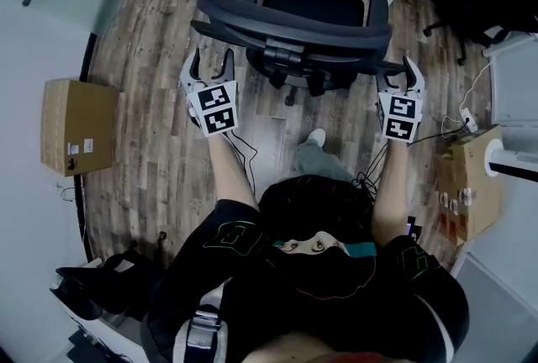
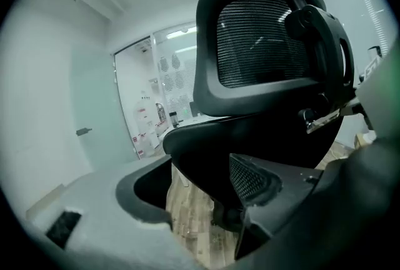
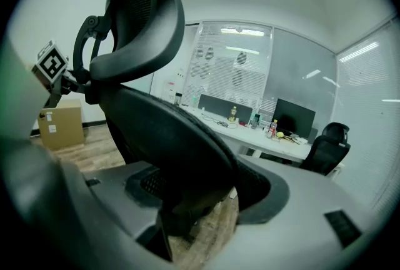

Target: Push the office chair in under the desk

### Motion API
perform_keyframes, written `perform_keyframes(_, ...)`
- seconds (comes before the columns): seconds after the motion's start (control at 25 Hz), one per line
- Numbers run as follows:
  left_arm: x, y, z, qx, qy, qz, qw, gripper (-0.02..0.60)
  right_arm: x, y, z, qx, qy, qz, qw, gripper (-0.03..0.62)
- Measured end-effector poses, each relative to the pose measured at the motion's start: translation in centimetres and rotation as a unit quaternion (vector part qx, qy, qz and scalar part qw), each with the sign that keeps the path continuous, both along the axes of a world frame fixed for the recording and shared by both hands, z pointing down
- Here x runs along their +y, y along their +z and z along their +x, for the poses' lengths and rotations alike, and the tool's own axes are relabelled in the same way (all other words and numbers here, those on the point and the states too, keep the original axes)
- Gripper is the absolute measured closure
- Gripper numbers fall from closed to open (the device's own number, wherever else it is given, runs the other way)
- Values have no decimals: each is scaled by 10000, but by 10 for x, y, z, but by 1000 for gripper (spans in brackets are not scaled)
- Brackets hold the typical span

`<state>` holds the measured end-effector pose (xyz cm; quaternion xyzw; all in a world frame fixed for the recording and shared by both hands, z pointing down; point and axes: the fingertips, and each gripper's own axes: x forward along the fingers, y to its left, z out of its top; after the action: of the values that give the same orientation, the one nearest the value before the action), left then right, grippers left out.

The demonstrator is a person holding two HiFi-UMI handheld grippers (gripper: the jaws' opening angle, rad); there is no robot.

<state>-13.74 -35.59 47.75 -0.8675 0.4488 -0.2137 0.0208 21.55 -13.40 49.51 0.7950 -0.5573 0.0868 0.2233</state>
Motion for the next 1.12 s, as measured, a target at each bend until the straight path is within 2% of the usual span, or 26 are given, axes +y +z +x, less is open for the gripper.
perform_keyframes(0.24, -35, 2, 33, 23, 62, 8, 10000, 282, -27, 3, 26, -20, -13, 43, 10000, 310)
perform_keyframes(0.4, -64, -3, 72, 0, 163, -5, 9999, 283, -53, -2, 61, -100, -67, 59, 9999, 310)
perform_keyframes(0.68, -87, 3, 92, -134, 176, 17, 9998, 295, -74, 2, 86, -126, -54, 149, 9998, 309)
perform_keyframes(1.0, -95, 15, 111, -215, 240, -93, 9994, 304, -79, 12, 106, -759, 410, 472, 9952, 299)
perform_keyframes(1.12, -114, 18, 131, -233, 302, -180, 9991, 304, -93, 10, 124, -914, 539, 524, 9930, 299)
